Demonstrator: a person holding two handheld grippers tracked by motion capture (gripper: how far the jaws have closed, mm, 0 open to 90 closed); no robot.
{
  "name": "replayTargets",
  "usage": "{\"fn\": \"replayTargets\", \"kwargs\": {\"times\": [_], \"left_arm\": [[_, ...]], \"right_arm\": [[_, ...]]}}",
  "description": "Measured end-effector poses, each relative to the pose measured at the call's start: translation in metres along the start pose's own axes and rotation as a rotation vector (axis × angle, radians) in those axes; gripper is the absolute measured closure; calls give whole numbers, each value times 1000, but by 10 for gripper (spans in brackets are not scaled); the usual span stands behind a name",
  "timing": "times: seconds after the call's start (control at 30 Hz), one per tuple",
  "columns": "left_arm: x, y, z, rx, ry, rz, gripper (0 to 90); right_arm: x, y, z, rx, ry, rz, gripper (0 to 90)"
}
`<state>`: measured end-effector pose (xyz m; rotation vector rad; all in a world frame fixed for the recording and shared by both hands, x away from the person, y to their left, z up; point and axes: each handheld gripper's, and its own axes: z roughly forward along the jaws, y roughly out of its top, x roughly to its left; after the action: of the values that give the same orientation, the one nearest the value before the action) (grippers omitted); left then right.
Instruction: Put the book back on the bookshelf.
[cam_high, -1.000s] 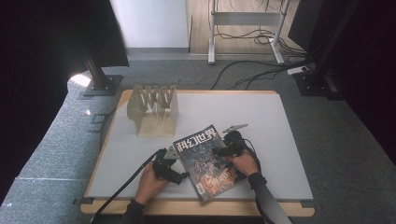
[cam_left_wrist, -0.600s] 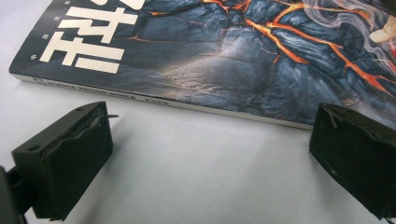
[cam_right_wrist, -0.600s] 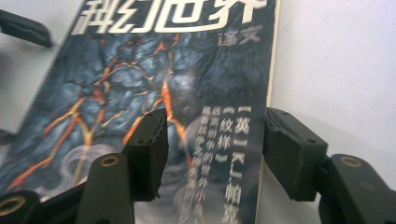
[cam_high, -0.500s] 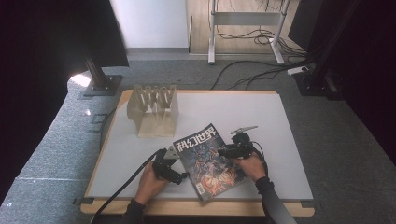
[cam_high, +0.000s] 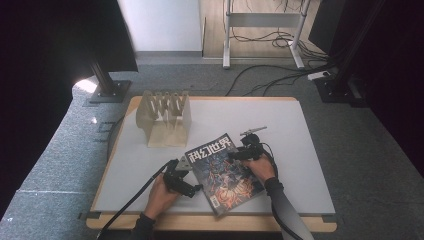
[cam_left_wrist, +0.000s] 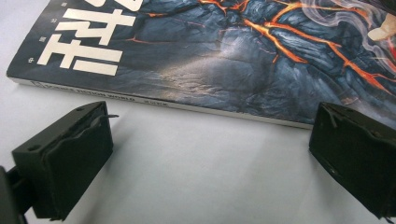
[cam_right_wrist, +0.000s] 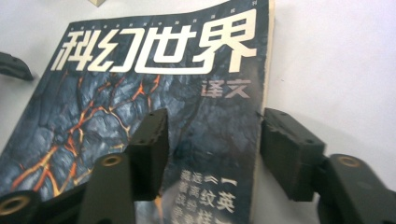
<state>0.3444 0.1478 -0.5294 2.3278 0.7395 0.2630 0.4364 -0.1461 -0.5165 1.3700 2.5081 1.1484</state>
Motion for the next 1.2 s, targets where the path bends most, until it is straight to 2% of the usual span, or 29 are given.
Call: {"fn": "replayTargets", "kwargs": {"times": [0.07, 0.1, 0.13, 0.17, 0.2, 0.27, 0.3, 0.4, 0.47, 0.5, 0.57, 0.67, 0.77, 0.8, 0.83, 0.9, 0.93, 1.2], "left_arm": [[0, 0, 0, 0, 0, 0, 0], [0, 0, 0, 0, 0, -1, 0], [0, 0, 0, 0, -1, -1, 0], [0, 0, 0, 0, -1, -1, 0], [0, 0, 0, 0, -1, -1, 0], [0, 0, 0, 0, -1, 0, 0], [0, 0, 0, 0, -1, 0, 0], [0, 0, 0, 0, -1, -1, 0], [0, 0, 0, 2, -1, 2, 0], [0, 0, 0, 2, 0, 2, 0], [0, 0, 0, 3, 0, 2, 0], [0, 0, 0, 2, -1, 1, 0], [0, 0, 0, 1, -1, 0, 0], [0, 0, 0, 1, -1, -1, 0], [0, 0, 0, 1, -1, -1, 0], [0, 0, 0, 1, -1, -1, 0], [0, 0, 0, 1, -1, -2, 0], [0, 0, 0, 0, -4, -5, 0]], "right_arm": [[1, 0, 0, 6, -1, 4, 412], [0, -3, -4, 14, 19, 22, 425], [0, -3, -4, 14, 19, 22, 425], [-1, -8, -8, 17, 57, 35, 450], [-1, -8, -8, 17, 57, 35, 450], [2, -13, -14, 7, 100, 40, 464], [2, -13, -14, 7, 100, 40, 464], [8, -8, -21, 10, 96, -4, 503], [10, 2, -21, 38, 78, -55, 564], [10, 2, -21, 38, 78, -55, 564], [10, 13, -16, 42, 63, -81, 621], [11, 21, -11, 50, 57, -97, 651], [17, 30, -6, 67, 36, -150, 726], [22, 33, -9, 78, 23, -190, 759], [24, 34, -12, 77, 23, -203, 775], [27, 34, -16, 76, 24, -213, 787], [32, 35, -22, 60, 27, -237, 802], [54, 38, -44, 19, 40, -299, 816]]}}
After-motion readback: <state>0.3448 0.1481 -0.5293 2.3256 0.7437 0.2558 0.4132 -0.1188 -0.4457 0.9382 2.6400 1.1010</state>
